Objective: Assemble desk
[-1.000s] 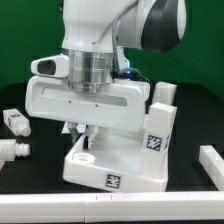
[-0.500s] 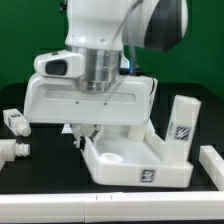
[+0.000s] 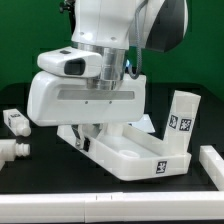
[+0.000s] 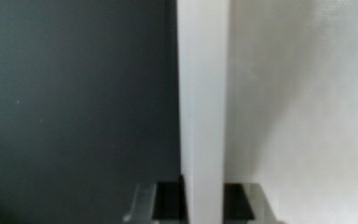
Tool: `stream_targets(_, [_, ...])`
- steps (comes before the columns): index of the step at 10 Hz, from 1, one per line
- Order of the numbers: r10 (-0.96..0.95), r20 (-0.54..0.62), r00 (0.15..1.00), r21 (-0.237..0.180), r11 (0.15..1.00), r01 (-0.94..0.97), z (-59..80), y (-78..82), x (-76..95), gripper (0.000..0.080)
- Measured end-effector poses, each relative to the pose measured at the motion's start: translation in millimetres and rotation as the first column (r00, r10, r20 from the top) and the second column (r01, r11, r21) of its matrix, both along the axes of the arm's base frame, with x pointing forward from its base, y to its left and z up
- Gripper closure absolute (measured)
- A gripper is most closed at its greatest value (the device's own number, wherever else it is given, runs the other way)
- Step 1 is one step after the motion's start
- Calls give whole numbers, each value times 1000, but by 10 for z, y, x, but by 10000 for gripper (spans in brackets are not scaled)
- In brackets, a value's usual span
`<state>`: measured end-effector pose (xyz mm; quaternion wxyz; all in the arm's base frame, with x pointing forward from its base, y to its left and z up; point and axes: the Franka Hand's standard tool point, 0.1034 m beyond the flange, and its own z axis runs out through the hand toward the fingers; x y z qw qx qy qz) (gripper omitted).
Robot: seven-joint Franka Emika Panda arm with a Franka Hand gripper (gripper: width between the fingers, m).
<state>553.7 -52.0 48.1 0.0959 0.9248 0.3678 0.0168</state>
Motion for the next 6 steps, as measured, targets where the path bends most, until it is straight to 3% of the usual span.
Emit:
stream_targets(2, [274,-39,961,-23,961,-275,57,61,154,752])
stream_targets(6, [476,-108,873,-63,873,-484,43,2,145,752])
